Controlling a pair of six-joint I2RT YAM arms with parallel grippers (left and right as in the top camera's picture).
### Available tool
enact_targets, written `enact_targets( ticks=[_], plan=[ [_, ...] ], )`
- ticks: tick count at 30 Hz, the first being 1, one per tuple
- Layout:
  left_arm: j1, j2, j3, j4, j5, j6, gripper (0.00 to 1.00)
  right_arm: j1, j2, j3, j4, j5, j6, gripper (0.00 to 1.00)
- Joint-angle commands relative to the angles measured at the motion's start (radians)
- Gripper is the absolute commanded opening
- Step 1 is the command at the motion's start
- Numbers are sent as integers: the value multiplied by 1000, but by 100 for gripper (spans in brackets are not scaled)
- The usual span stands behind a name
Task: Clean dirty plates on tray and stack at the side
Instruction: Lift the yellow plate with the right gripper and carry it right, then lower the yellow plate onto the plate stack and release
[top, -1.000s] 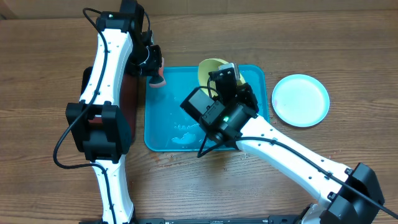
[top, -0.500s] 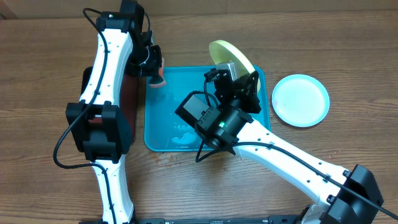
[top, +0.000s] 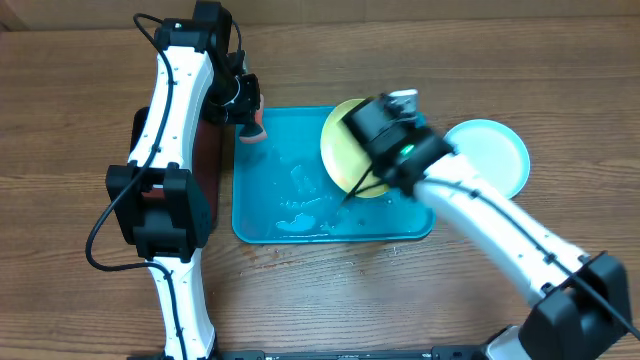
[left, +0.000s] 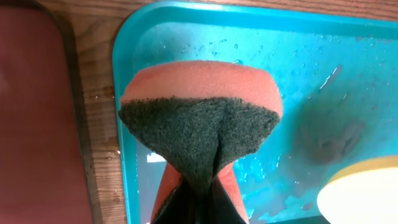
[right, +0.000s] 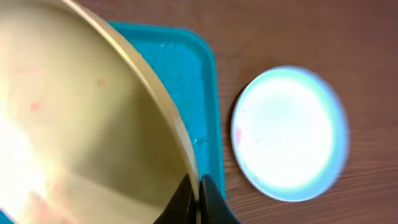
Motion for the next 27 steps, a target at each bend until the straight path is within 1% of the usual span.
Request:
enact_targets(
  ticks=[1, 4, 5, 7, 13, 15, 20, 27],
  plan=[
    [-14, 0, 8, -13, -9, -14, 4, -167, -2, 6, 18, -371, -85, 4],
    [-14, 0, 8, -23, -13, -14, 4, -327, -2, 6, 16, -502, -85, 4],
    [-14, 0, 8, -24, -13, -14, 4, -402, -2, 6, 11, -542, -84, 4],
    [-14, 0, 8, -23, -13, -14, 4, -494, -2, 6, 2, -568, -69, 4],
    [-14, 0, 8, -22, -12, -14, 4, -723, 24, 2, -36, -561, -47, 4],
    [-14, 0, 8, -22, -12, -14, 4, -790, 39, -23, -24, -544, -47, 4],
    [-14, 0, 8, -22, -13, -14, 4, -861, 50, -112, 40, -545, -28, 4],
    [-14, 0, 8, -21, -13, -14, 4, -871, 50, -239, 124, -544, -28, 5]
  ],
)
